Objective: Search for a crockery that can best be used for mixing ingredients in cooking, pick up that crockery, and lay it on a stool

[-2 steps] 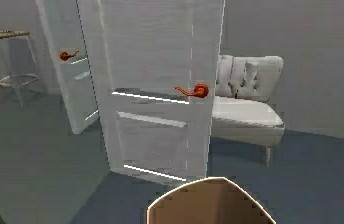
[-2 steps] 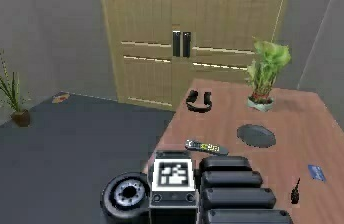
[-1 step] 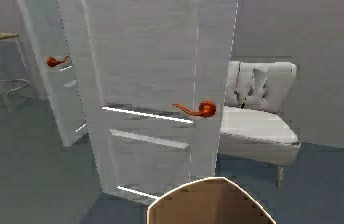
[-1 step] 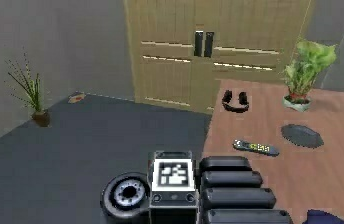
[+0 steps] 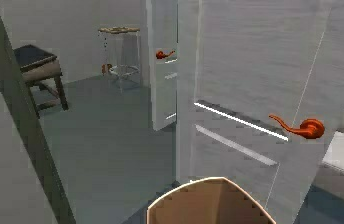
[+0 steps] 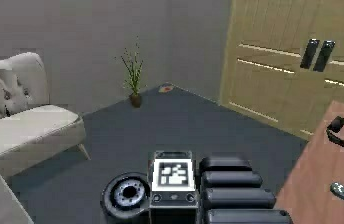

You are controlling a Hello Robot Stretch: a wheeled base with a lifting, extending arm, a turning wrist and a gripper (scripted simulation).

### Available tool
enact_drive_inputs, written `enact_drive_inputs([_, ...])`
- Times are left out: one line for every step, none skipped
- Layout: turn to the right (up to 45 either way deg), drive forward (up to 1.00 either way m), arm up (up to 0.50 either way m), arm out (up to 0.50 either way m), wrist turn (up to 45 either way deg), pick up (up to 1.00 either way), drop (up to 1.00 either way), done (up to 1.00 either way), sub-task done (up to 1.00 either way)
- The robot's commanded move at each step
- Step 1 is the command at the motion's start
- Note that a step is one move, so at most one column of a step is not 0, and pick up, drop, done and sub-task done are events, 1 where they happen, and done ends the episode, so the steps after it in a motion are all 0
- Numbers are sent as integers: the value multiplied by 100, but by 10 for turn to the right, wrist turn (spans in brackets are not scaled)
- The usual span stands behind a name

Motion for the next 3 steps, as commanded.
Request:
enact_drive_inputs([0,90,0,0,0,0,0,0,0])
enact_drive_inputs([-270,0,0,0,0,0,0,0,0])
enact_drive_inputs([0,100,0,0,0,0,0,0,0])
